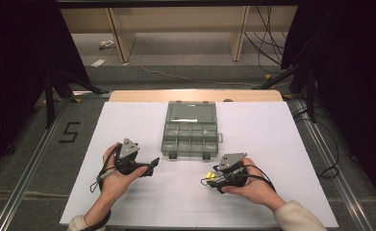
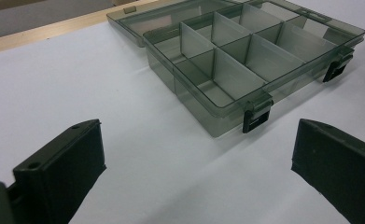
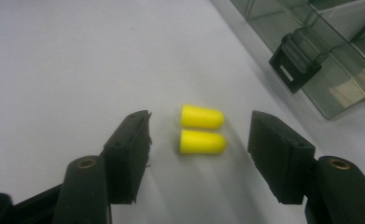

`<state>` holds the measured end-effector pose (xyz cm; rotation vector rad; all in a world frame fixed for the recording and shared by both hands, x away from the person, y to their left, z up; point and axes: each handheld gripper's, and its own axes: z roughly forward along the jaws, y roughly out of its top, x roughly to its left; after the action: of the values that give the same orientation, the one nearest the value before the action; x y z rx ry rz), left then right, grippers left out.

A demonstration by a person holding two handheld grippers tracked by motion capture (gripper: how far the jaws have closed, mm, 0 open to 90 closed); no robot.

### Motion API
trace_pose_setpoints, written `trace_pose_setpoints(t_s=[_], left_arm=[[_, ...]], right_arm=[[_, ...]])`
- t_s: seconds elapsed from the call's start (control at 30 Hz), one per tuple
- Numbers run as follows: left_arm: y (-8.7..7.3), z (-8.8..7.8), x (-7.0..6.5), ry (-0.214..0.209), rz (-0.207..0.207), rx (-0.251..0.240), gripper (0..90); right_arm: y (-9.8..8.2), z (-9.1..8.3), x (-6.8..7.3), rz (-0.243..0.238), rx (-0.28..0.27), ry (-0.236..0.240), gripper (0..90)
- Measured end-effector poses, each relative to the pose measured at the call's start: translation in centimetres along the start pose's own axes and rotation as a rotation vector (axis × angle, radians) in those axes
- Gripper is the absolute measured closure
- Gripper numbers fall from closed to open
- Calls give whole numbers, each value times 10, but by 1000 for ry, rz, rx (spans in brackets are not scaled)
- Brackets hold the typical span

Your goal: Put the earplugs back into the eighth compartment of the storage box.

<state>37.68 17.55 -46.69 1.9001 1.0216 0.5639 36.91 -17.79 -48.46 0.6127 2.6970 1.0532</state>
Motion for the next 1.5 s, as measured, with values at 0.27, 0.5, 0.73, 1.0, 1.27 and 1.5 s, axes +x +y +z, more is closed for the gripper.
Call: trace_pose_setpoints(t_s=[0.27, 0.5, 0.73, 1.0, 1.27, 1.5], left_arm=[[0, 1, 1, -1, -2, 5, 23], [0, 0, 1, 2, -10, -1, 25], [0, 0, 2, 1, -8, 2, 28], [0, 1, 3, -2, -9, 6, 27], [0, 0, 2, 1, -8, 5, 29], [0, 0, 4, 7, -13, 0, 31]], right_arm=[[1, 4, 2, 2, 18, 9, 493], [2, 4, 2, 42, 20, 12, 564], [2, 3, 2, 20, 29, 20, 661], [2, 1, 1, 6, 31, 35, 680], [3, -6, -1, 16, 7, 43, 683], [4, -11, -4, 30, -14, 38, 684]])
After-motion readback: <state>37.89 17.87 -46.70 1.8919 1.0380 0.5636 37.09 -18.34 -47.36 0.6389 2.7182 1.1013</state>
